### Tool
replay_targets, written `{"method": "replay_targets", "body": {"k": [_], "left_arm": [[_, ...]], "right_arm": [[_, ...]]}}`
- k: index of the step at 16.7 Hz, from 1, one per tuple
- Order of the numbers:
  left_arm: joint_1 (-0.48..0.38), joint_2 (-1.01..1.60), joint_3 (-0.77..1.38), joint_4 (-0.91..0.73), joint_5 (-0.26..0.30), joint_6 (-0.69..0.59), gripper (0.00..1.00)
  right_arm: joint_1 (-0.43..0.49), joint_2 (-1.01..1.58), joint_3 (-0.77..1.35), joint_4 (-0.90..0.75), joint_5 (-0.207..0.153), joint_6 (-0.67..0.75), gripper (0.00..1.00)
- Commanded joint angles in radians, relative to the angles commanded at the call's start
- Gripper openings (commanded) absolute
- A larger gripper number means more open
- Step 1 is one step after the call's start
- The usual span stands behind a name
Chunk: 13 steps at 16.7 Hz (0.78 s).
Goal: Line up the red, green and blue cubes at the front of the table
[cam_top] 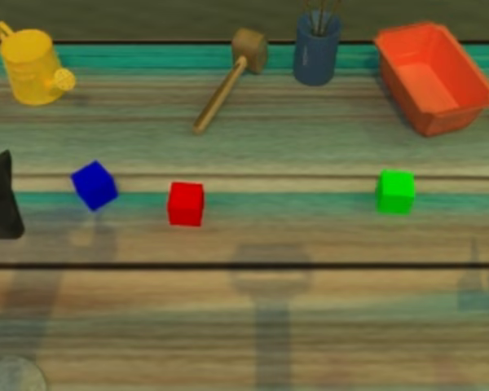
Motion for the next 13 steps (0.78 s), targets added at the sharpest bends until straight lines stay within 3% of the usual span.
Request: {"method": "replay_targets", "body": {"k": [8,13], "left_arm": [[-0.163,0.924,0.714,-0.467,0.0,-0.126,1.0],[-0.253,1.371,1.096,-0.711,0.002,-0.195,1.0]], "right_arm": [[0.0,0.0,0.0,0.0,0.0,0.0,1.0],[0.0,0.0,0.0,0.0,0.0,0.0,1.0]]}}
